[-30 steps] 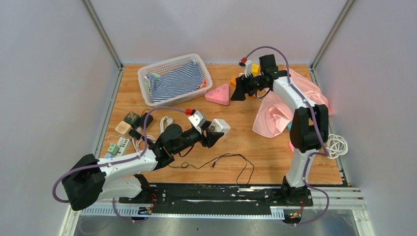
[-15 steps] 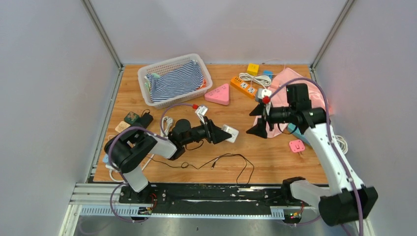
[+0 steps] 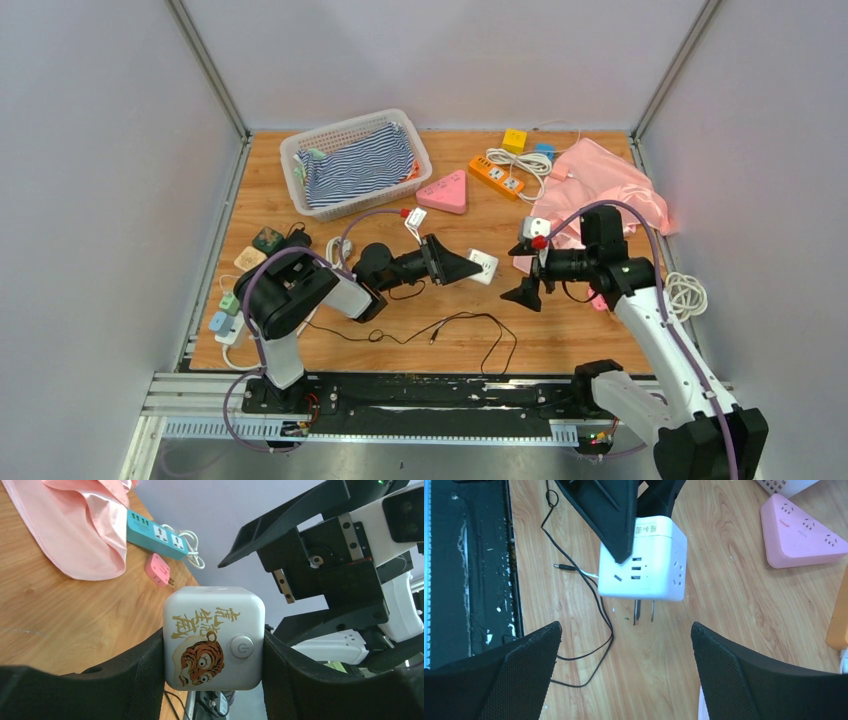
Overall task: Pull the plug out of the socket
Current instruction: Place the plug at the center of the board.
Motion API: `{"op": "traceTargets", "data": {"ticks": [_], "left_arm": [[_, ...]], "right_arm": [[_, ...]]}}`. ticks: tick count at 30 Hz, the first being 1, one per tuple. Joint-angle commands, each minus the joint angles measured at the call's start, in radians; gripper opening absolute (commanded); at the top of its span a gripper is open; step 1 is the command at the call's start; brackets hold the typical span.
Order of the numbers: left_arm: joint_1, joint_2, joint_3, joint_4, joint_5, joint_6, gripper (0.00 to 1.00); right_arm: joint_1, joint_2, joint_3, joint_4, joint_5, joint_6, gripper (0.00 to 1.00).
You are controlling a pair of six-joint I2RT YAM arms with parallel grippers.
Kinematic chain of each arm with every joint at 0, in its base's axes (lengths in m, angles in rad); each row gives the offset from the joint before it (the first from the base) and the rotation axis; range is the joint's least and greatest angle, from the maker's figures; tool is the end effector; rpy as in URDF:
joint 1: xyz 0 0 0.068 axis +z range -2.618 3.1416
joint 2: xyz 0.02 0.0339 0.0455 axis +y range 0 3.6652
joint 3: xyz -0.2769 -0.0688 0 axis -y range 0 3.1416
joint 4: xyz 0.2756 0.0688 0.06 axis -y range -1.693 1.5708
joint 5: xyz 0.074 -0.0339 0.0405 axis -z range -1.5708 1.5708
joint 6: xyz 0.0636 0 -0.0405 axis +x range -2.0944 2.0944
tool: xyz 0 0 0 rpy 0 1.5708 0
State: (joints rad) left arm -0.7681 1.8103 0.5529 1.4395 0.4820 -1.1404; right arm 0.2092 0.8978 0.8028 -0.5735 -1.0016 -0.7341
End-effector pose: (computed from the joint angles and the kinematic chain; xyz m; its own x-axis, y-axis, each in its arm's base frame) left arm 0.2355 -0.2685 0.1624 -0.8031 -0.3438 -0.4866 0.5120 0.0194 -0.8587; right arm 0.1967 0.0965 0.2965 0.0580 -0.3568 -0.9324 -0.9693 0.2033 -0.1381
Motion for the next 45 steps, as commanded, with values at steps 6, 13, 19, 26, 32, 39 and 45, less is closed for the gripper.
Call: {"op": "traceTargets", "data": {"ticks": [6, 13, 19, 26, 32, 39, 45], "left_arm": [[-0.046, 0.003, 0.047, -0.022, -0.046, 0.024, 0.0], [-0.08, -0.005, 0.083, -0.079, -0.066, 0.05, 0.0], [-0.093, -0.002, 0.095, -0.091, -0.087, 0.051, 0.04], [-0.095, 0.018, 0.103, -0.069, -0.083, 0.031, 0.1], [-0.096, 0.02, 0.099, -0.067, -0.083, 0.026, 0.19], [-0.096, 0.014, 0.097, -0.066, -0.054, 0.039, 0.65], [-0.09, -0.013, 0.077, -0.064, -0.036, 0.063, 1.0]], "right_arm": [[0.067, -0.04, -0.076, 0.143, 0.099, -0.087, 1.0], [0.1, -0.029, -0.091, 0.182, 0.112, -0.083, 1.0], [0.145, -0.023, -0.112, 0.201, 0.142, -0.121, 0.98], [0.189, -0.02, -0.137, 0.23, 0.22, -0.164, 0.83], [0.2, -0.02, -0.137, 0.234, 0.224, -0.169, 0.61], [0.198, -0.01, -0.114, 0.17, 0.165, -0.193, 0.15], [0.167, -0.006, -0.038, -0.005, 0.12, -0.272, 0.0]]}}
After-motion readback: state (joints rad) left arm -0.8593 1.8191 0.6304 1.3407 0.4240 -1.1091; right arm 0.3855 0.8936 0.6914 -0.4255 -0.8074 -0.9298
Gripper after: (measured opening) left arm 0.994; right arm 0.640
